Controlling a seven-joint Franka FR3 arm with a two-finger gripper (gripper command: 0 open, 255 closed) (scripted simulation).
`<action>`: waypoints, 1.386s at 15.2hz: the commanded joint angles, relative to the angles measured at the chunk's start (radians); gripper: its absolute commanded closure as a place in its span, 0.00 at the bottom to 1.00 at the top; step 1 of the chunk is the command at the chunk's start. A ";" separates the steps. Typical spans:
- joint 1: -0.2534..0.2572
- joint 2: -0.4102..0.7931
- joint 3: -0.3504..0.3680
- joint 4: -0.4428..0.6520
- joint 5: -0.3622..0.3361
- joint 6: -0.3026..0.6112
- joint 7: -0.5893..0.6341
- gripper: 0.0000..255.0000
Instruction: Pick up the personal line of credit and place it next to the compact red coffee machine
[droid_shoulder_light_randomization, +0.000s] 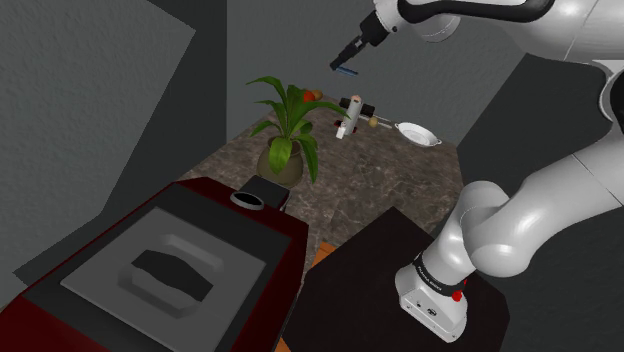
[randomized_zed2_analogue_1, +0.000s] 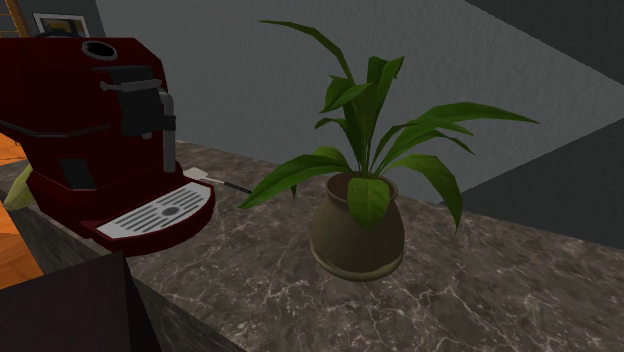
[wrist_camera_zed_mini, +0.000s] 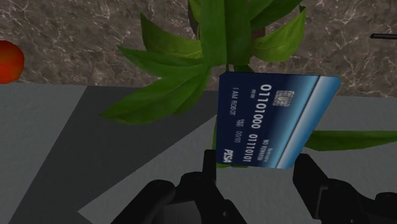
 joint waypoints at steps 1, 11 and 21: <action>-0.004 -0.021 0.028 -0.013 -0.017 -0.002 0.034 1.00; -0.021 -0.162 0.283 -0.180 -0.102 0.046 0.322 1.00; -0.004 -0.205 0.526 -0.229 -0.129 0.061 0.598 1.00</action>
